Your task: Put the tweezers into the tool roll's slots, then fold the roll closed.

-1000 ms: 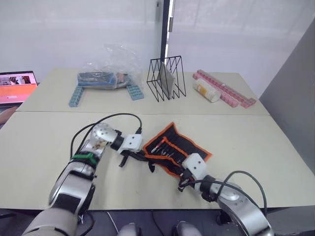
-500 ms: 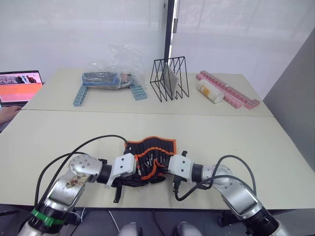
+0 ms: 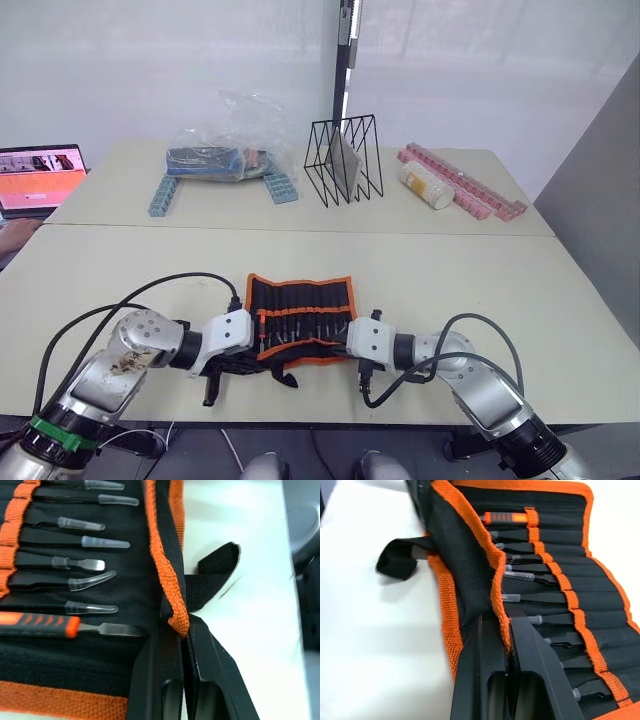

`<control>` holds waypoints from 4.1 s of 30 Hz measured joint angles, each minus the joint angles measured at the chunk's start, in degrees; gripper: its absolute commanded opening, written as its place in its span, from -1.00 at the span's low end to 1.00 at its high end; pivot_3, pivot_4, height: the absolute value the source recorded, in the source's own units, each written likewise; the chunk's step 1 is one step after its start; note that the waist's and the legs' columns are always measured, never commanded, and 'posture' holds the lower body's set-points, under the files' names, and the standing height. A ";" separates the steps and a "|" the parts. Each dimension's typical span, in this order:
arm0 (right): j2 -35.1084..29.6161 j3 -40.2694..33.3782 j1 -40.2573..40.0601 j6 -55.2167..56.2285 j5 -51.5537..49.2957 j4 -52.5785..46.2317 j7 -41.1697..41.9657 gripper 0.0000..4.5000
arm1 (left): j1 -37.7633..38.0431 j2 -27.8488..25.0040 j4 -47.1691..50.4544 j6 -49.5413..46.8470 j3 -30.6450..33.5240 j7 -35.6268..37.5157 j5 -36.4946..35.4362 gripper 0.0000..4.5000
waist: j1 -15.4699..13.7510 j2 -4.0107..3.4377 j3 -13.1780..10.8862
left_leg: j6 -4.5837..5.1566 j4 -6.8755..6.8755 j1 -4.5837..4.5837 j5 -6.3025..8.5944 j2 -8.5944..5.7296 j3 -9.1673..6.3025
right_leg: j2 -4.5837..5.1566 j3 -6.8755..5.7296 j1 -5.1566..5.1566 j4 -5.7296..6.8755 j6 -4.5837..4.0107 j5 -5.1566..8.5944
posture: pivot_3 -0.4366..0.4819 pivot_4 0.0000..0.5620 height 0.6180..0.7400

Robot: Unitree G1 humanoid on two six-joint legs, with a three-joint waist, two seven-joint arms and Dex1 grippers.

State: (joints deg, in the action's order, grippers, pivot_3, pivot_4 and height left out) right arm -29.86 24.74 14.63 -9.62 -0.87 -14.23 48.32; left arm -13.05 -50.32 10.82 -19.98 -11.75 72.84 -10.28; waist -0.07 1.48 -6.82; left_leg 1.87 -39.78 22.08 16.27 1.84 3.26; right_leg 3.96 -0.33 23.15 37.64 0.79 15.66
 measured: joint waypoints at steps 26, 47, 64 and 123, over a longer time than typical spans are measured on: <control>3.49 -6.86 -1.98 -18.63 -8.54 -9.77 -3.00 0.44 | -8.21 1.02 -10.08 3.84 -3.50 3.49 1.20 -1.00 | -0.57 -0.06 -0.04 | 0.00 -0.01 0.00 0.00 0.00 0.04 | -0.02 0.04 0.00 0.00 -0.01 0.01 | -0.05 -0.47 0.95; 0.22 1.63 -1.15 -14.65 -8.15 -15.13 0.44 -0.99 | -10.62 1.22 -12.65 3.72 -4.40 5.15 1.66 -1.00 | -0.49 -0.07 -0.04 | 0.00 -0.01 0.01 0.00 0.00 0.05 | -0.05 0.05 0.02 -0.02 0.00 0.01 | -0.05 -0.47 0.95; 7.12 1.89 0.12 -13.59 -5.96 -4.05 -3.28 -1.00 | -11.93 -0.06 -14.01 6.45 -4.41 7.86 3.66 -0.58 | -0.35 -0.11 -0.09 | 0.00 0.01 0.07 0.00 0.05 0.05 | -0.11 0.05 0.10 -0.02 -0.02 0.02 | -0.05 -0.47 0.95; 15.60 3.72 1.18 -18.64 -2.10 -0.16 -9.66 -1.00 | -2.52 17.16 -10.80 0.76 1.97 -16.37 -1.80 -0.99 | -0.06 -0.10 -0.61 | -0.01 0.05 -0.10 0.00 -0.06 -0.05 | 0.22 -0.04 -0.08 0.03 0.00 0.00 | -0.05 -0.47 0.95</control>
State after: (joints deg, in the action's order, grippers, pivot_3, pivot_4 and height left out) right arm -14.26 28.46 15.80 -28.26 -2.98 -14.39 38.66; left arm -15.58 -33.16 0.02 -19.22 -9.78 56.46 -12.08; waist -0.13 1.38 -7.43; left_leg 1.86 -39.73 21.98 16.27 1.78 3.21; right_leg 4.19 -0.37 23.07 37.67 0.79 15.66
